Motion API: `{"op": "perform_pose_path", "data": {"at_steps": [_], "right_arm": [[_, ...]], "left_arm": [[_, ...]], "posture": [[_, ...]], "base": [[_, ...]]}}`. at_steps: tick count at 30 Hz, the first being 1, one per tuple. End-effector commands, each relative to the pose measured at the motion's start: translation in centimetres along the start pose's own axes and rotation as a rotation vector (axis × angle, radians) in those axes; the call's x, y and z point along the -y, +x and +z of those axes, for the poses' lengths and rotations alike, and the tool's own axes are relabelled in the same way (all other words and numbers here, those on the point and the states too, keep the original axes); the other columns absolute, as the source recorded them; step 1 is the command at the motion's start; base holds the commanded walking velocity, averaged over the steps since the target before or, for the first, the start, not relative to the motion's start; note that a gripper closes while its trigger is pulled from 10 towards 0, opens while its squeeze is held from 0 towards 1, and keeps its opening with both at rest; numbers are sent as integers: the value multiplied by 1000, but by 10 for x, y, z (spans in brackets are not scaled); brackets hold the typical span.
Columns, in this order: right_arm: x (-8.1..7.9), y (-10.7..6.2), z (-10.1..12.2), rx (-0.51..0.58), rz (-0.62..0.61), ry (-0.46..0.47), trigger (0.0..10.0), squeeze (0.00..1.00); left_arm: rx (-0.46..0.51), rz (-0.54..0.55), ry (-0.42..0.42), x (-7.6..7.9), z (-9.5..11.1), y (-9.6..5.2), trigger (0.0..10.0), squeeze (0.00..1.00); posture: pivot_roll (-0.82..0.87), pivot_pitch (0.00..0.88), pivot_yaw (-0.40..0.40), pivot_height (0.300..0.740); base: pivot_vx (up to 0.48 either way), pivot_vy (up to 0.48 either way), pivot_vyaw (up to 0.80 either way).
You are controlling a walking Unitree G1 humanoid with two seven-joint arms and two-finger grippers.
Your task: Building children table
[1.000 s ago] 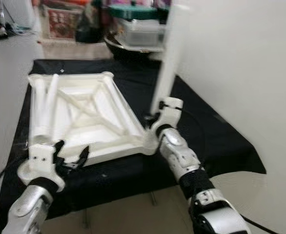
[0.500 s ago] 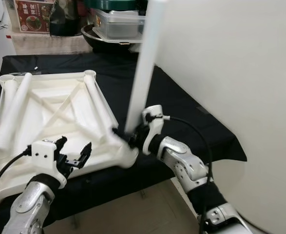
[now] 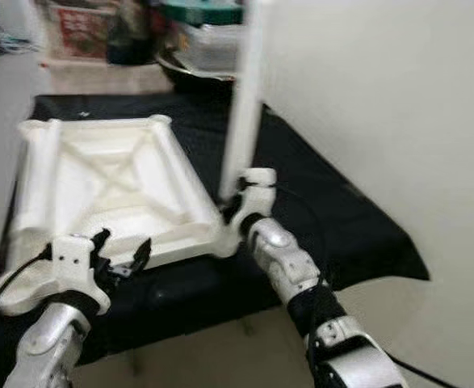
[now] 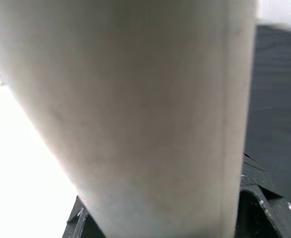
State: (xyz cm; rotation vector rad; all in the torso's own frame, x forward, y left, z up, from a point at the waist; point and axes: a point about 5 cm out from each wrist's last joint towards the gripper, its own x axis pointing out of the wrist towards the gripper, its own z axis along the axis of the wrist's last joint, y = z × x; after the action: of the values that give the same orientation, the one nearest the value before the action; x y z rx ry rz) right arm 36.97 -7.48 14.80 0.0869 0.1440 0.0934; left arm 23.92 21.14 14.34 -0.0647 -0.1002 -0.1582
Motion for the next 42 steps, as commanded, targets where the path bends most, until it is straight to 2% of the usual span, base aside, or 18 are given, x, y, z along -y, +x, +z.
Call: {"op": "perform_pose_path", "data": {"at_steps": [1,3,4,5,6,11,12,17,20,22,24,30,33,34,35,39,40,42], "right_arm": [[38,-9,-39,-184,-220,-63,0,0],[38,-9,-39,-184,-220,-63,0,0],[34,-11,-41,-199,-154,-72,10000,0],[34,-11,-41,-199,-154,-72,10000,0],[19,-13,-31,-120,7,-39,10000,1000],[-23,-16,-6,10,413,20,10000,1000],[-48,-29,8,40,745,63,10000,0],[-60,-54,19,99,1068,38,10000,0],[-61,-63,9,78,1182,-42,784,0],[-59,-54,0,55,1103,-24,0,0],[-59,-54,0,55,1103,-24,0,0],[18,6,-17,-96,60,-28,0,0],[40,4,-27,-157,-119,-19,0,0],[33,2,-33,-184,-62,31,2196,0],[18,-1,-30,-144,63,50,10000,0],[-14,-10,-20,-62,334,118,10000,0],[-24,-14,-14,-23,450,119,10000,1000],[-34,-18,-8,23,558,103,10000,1000]], "left_arm": [[-12,-14,-9,2,-3,0,10000,0],[-12,-14,-9,2,-3,0,10000,0],[-12,-16,-10,2,-3,0,10000,0],[-12,-16,-10,2,-3,0,10000,0],[-13,-17,-10,3,-3,1,10000,0],[-15,-19,-10,2,-4,1,10000,0],[-15,-17,-8,2,-4,1,10000,0],[-15,-15,-7,2,-4,1,10000,0],[-14,-13,-5,2,-4,1,10000,0],[-13,-9,-4,2,-4,0,10000,0],[-13,-9,-4,2,-4,0,10000,0],[-13,-8,-5,1,-3,-1,10000,0],[-13,-11,-7,1,-3,0,10000,0],[-12,-12,-7,1,-3,0,10000,0],[-12,-11,-7,1,-3,1,10000,0],[-12,-10,-6,1,-3,1,10000,0],[-12,-11,-8,1,-3,1,10000,0],[-12,-13,-9,1,-3,2,10000,0]], "posture": [[188,0,-153,740],[188,0,-153,740],[188,0,-153,740],[188,0,-153,740],[187,0,-151,740],[188,0,-153,740],[189,0,-155,740],[194,0,-157,740],[201,0,-162,740],[206,0,-165,740],[206,0,-165,740],[198,0,-157,740],[193,0,-155,740],[194,0,-156,740],[201,0,-157,740],[197,0,-155,740],[188,0,-151,740],[188,0,-151,740]], "base": [[0,0,0],[0,0,0],[0,0,0],[0,0,0],[0,0,0],[0,0,0],[0,0,0],[0,0,0],[0,0,0],[0,0,0],[0,0,0],[0,0,0],[0,0,0],[0,0,0],[0,0,0],[0,0,0],[0,0,0],[0,0,0]]}}
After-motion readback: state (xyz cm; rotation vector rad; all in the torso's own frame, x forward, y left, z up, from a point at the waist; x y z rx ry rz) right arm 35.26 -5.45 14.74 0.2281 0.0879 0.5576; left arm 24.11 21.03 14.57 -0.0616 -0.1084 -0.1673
